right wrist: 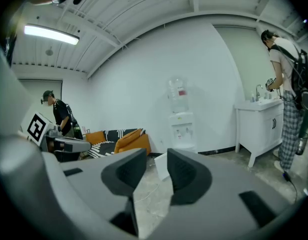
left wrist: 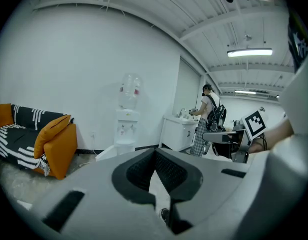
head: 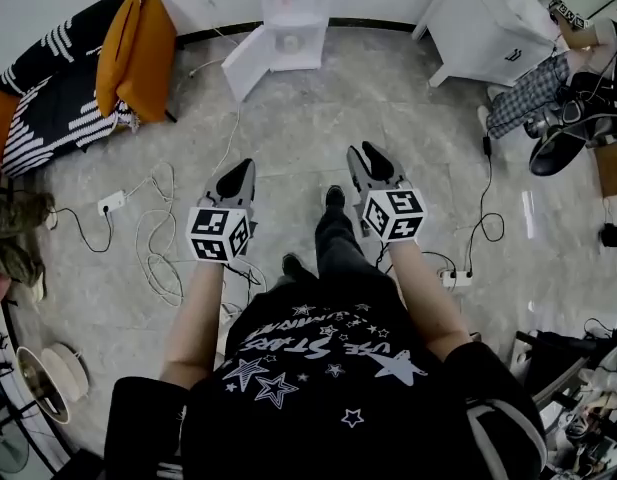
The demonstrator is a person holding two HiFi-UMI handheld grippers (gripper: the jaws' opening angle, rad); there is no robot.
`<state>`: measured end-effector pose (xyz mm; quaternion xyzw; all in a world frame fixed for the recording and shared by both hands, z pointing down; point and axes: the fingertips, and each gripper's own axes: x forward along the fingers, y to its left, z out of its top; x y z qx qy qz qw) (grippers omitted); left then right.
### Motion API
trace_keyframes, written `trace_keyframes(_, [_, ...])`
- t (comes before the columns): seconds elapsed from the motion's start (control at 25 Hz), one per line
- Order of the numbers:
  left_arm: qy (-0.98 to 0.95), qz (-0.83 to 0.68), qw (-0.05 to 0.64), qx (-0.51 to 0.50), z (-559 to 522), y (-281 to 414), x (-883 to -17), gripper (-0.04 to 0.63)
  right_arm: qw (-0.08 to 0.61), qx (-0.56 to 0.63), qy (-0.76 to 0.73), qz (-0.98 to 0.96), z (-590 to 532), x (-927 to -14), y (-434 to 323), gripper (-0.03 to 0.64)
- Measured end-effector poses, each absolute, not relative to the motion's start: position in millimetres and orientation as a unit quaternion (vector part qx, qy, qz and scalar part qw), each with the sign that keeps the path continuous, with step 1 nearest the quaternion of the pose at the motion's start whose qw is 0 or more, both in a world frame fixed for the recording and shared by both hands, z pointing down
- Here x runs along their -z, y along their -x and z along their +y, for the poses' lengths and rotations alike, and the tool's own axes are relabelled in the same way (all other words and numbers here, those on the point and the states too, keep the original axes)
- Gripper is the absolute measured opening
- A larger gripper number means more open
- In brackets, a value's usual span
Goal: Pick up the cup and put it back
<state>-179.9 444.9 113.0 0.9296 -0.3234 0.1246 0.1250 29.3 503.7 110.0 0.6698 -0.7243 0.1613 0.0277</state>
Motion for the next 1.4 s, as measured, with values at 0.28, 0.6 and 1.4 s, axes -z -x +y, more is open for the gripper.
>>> trace_keyframes(0.28, [-0.915, -0.342, 0.143, -0.157, 412.7, 176.4, -141.2, 0.009, 0.024, -0.200, -0.662, -0.722, 447.7, -144.8, -49.5, 0.259])
trace_keyframes(0.6, [-0.894, -0.379, 0.132, -0.198, 322.5, 133.2, -158.7, 0.009, 0.035, -0.236, -0.641, -0.729, 347.5, -183.8, -98.6, 0.282])
trace_keyframes(1.4, [-0.849, -0.460, 0.133, -0.222, 179.0, 51.7, -169.1, 0.009, 0.064, -0.292, -0.594, -0.747, 201.9, -231.3, -206.9, 0.282])
